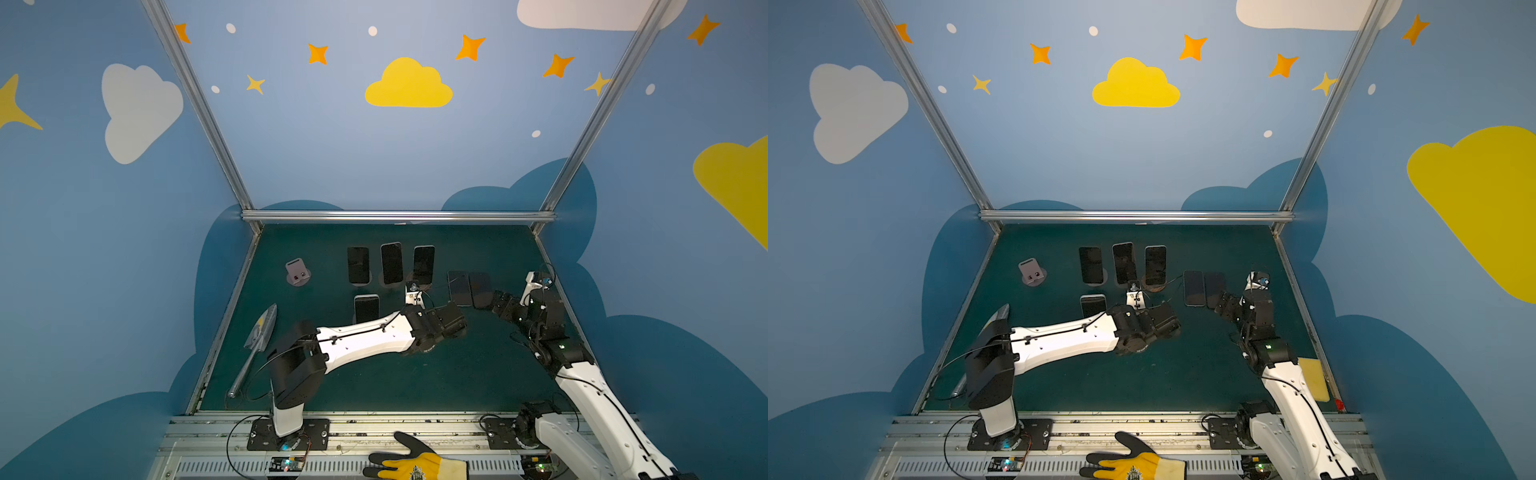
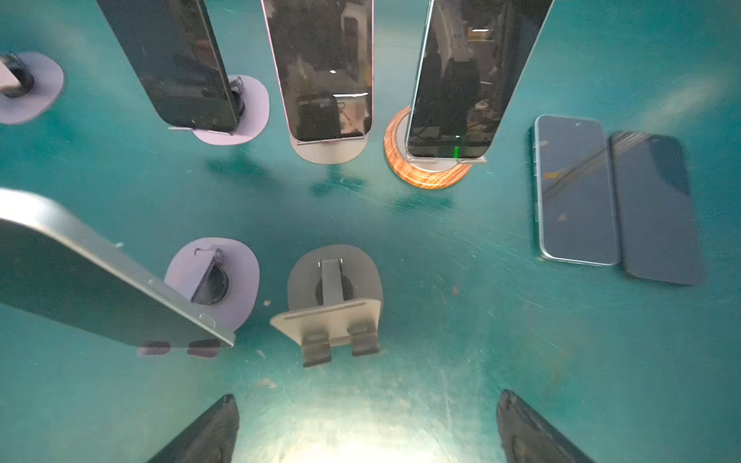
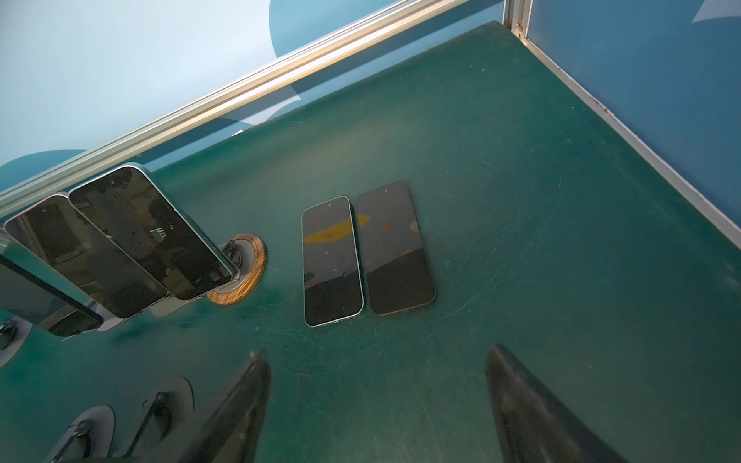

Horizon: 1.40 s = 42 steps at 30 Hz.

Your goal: Remove the phone from the phone stand

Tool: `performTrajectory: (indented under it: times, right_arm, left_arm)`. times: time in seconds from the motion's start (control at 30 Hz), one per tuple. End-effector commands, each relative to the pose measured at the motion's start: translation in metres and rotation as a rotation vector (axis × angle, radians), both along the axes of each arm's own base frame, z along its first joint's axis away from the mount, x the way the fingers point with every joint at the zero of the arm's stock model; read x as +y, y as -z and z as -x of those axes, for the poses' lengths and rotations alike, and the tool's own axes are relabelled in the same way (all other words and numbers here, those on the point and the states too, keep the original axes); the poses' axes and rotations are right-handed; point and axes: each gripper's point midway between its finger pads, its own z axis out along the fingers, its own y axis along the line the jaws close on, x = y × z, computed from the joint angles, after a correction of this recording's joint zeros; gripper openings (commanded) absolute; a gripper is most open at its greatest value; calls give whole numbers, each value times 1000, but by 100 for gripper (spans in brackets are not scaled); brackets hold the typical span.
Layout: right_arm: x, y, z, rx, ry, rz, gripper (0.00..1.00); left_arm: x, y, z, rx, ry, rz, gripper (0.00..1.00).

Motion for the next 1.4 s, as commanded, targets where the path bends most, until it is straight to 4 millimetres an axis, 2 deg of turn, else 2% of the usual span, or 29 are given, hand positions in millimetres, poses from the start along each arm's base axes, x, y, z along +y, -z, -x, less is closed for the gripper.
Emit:
performTrajectory:
  times: [0.0,0.3,0.5,0.6,0.73,1.03,1.37]
  right_arm:
    - [1,0,0,-8,2,-25,84]
    - [2,9,-5,21,19,-49,86]
    - [-1,10,-4,13,29,-48,86]
    - [1,9,-4,6,21,-53,86]
    - [2,9,-4,9,19,-58,86]
    - [5,11,-6,12,4,-64,86]
    - [7,13,-8,22,-3,-64,86]
  left_arm:
    - [12,-1,-1,-21,-25,-87,99]
    - [14,36,-11,57,-18,-100,98]
    - [22,53,-20,86,-38,-86,95]
    - [18,58,-26,91,-14,-70,92]
    - [13,61,-32,85,-3,-62,91]
    - [18,70,-44,52,-57,-98,90]
    - [19,62,-60,-33,-37,-145,77]
